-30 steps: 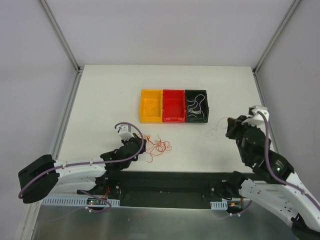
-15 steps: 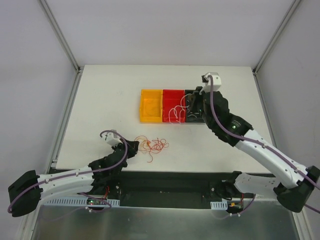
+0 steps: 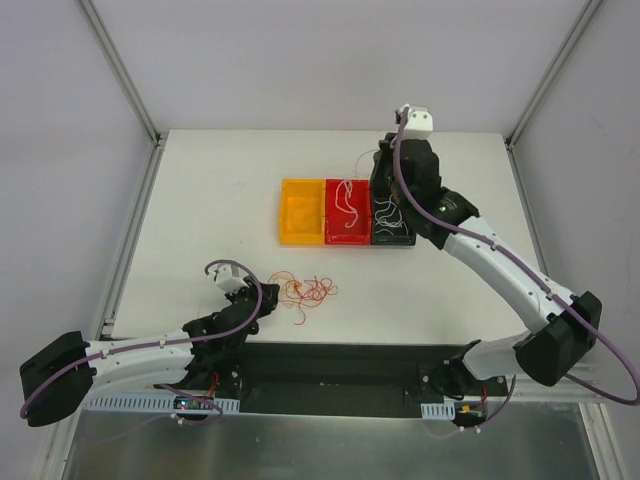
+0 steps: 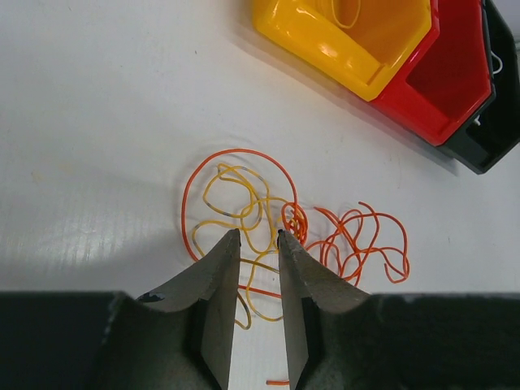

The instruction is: Untangle the cables

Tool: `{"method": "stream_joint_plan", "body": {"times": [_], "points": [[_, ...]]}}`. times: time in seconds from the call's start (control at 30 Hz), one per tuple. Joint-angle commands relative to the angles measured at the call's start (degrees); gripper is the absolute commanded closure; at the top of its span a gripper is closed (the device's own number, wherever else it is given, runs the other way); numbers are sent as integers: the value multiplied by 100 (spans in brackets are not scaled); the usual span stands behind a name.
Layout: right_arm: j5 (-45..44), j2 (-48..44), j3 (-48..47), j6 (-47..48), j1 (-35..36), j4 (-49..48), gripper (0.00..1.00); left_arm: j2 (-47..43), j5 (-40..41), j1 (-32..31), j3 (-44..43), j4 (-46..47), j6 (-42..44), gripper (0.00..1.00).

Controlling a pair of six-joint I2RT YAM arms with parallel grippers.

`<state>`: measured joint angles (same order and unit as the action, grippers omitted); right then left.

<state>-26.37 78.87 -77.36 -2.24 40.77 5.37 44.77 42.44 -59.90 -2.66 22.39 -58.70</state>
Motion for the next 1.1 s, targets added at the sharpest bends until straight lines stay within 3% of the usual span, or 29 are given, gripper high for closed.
{"method": "stream_joint_plan", "body": {"times": [0.0, 0.4, 0.73, 0.9, 1.07], "points": [[114, -12, -192, 39, -578, -220, 100, -30, 19, 57, -16, 388, 121, 74], [809, 892, 739, 189, -1625, -1169, 99, 58, -33, 57, -7, 556, 210, 67], [10, 1148, 1698, 452, -1643, -1284, 99, 40, -51, 66, 11, 608, 218, 64], [-947, 1516, 1427, 602, -1625, -609, 100, 172, -69, 66, -86, 538, 253, 62], [-1448, 1640, 1233, 1093, -1476, -607, 100, 304, -69, 66, -209, 407, 245, 55]]}}
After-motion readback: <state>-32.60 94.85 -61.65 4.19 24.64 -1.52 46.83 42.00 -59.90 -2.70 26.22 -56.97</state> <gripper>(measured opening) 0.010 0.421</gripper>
